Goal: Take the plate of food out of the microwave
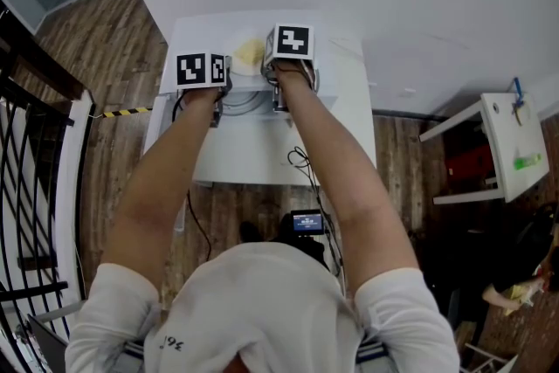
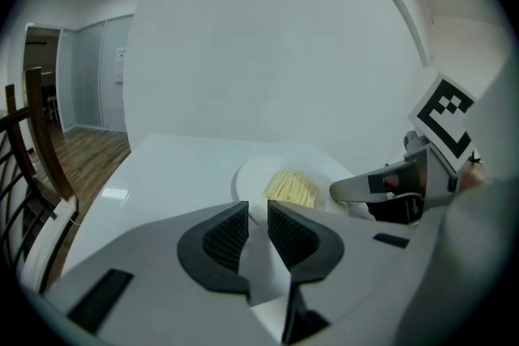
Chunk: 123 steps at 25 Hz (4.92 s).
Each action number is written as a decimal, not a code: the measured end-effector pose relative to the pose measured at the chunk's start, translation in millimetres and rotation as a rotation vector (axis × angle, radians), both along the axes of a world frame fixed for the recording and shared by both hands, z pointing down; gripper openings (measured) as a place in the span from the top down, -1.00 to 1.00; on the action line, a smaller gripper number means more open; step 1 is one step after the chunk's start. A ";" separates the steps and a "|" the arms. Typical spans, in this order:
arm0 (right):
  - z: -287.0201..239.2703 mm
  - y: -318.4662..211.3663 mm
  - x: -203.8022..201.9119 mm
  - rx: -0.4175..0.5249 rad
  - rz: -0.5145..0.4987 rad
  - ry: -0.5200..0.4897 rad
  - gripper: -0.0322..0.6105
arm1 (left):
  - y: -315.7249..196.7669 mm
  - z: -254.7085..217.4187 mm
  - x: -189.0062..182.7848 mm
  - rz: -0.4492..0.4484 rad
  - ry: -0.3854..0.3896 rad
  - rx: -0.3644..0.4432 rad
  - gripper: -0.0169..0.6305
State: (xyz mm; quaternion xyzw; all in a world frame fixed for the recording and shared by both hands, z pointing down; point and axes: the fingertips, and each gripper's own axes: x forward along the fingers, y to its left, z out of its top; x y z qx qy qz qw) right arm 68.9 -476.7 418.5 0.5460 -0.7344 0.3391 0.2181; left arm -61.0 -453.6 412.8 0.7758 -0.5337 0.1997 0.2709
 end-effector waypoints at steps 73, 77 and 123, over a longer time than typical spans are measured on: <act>-84.5 211.0 39.0 0.377 -0.229 -0.286 0.89 | 235.2 -71.9 45.6 0.308 0.333 0.353 0.73; -79.2 222.2 39.2 0.411 -0.257 -0.231 0.89 | 243.2 -60.0 44.0 0.299 0.353 0.325 0.73; 24.2 274.7 43.5 0.302 -0.286 -0.103 0.89 | 276.5 13.7 41.0 0.270 0.401 0.161 0.73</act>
